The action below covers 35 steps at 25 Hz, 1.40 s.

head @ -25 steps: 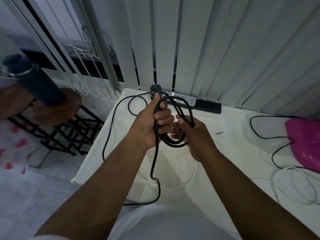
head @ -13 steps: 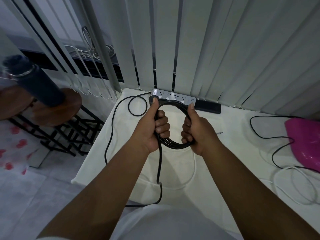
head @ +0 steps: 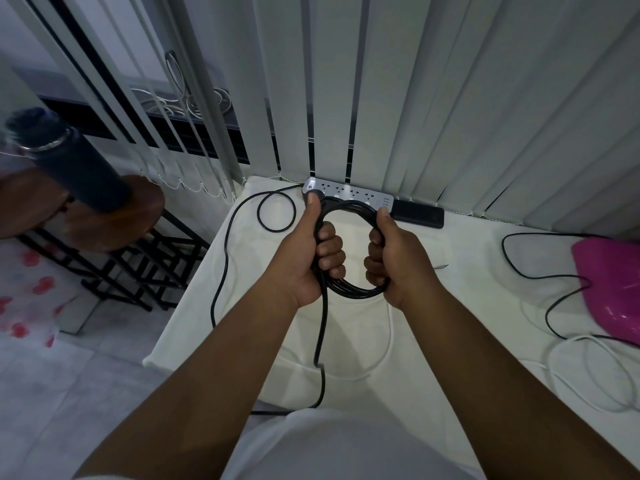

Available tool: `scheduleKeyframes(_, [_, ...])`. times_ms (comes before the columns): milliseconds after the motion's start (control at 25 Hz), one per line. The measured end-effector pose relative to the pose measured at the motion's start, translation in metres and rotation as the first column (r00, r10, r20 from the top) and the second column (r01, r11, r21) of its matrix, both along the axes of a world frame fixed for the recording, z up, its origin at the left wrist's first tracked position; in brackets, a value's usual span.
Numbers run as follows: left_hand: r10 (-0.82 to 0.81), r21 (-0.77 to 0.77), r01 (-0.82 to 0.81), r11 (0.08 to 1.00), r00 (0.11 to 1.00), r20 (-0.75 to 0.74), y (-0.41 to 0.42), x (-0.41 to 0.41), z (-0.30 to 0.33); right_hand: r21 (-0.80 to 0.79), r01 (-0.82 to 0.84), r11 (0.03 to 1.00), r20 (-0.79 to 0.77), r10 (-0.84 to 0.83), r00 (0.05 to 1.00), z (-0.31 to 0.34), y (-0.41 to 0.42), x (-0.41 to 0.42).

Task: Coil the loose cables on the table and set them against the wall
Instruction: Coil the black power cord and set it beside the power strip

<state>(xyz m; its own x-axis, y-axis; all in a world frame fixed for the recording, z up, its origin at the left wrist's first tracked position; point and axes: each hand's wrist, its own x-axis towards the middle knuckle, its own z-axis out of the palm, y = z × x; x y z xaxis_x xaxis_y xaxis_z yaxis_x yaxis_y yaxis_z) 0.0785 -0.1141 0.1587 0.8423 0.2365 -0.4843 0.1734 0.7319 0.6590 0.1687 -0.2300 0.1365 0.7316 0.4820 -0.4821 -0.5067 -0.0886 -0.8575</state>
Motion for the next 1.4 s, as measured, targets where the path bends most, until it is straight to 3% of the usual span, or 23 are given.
scheduleKeyframes(200, [0.083, 0.074, -0.089, 0.993, 0.993, 0.079, 0.006, 0.003, 0.009, 0.157, 0.025, 0.987, -0.012, -0.023, 1.000, -0.009, 0.005, -0.016])
scheduleKeyframes(320, [0.202, 0.030, -0.208, 0.978, 0.969, 0.141, 0.021, 0.005, 0.017, 0.229, -0.234, 0.945, -0.025, 0.246, 0.969, -0.032, -0.001, -0.040])
scheduleKeyframes(440, [0.250, 0.056, -0.260, 0.964, 0.957, 0.148, 0.037, 0.005, 0.024, 0.014, -0.682, 0.731, 0.176, 0.670, 0.721, -0.056, -0.015, -0.067])
scheduleKeyframes(520, [0.250, 0.071, -0.263, 0.962, 0.957, 0.145, 0.044, 0.002, 0.028, -0.026, -0.772, 0.635, 0.156, 0.765, 0.625, -0.065, -0.026, -0.067])
scheduleKeyframes(640, [0.257, 0.070, -0.277, 0.958, 0.943, 0.211, 0.061, -0.002, 0.039, 0.139, -0.846, 0.514, 0.021, 0.853, 0.522, -0.071, -0.039, -0.060])
scheduleKeyframes(680, [0.262, 0.080, -0.287, 0.954, 0.936, 0.234, 0.068, -0.003, 0.043, 0.208, -0.834, 0.512, -0.003, 0.853, 0.523, -0.075, -0.042, -0.058])
scheduleKeyframes(760, [0.279, 0.089, -0.312, 0.946, 0.922, 0.270, 0.082, -0.007, 0.052, 0.259, -0.735, 0.626, -0.048, 0.769, 0.638, -0.084, -0.048, -0.051])
scheduleKeyframes(880, [0.307, 0.091, -0.345, 0.934, 0.907, 0.287, 0.099, -0.015, 0.059, 0.084, -0.520, 0.850, -0.092, 0.527, 0.845, -0.095, -0.062, -0.029])
scheduleKeyframes(1000, [0.276, 0.116, -0.306, 0.945, 0.936, 0.220, 0.098, -0.019, 0.053, -0.063, -0.273, 0.960, -0.117, 0.265, 0.957, -0.096, -0.072, -0.003])
scheduleKeyframes(1080, [0.249, 0.133, -0.269, 0.954, 0.957, 0.149, 0.085, -0.016, 0.042, -0.097, -0.126, 0.987, -0.136, 0.113, 0.984, -0.086, -0.068, 0.013])
scheduleKeyframes(1160, [0.226, 0.155, -0.235, 0.959, 0.971, 0.075, 0.070, -0.012, 0.031, -0.024, -0.016, 1.000, -0.230, 0.010, 0.973, -0.067, -0.058, 0.025])
scheduleKeyframes(1280, [0.186, 0.200, -0.181, 0.963, 0.983, -0.006, 0.054, -0.004, 0.019, 0.198, 0.032, 0.980, -0.290, 0.028, 0.957, -0.029, -0.040, 0.031])
scheduleKeyframes(1400, [0.182, 0.280, -0.161, 0.946, 0.982, -0.050, 0.043, 0.001, 0.012, 0.327, -0.055, 0.943, -0.145, 0.108, 0.984, 0.003, -0.024, 0.026])
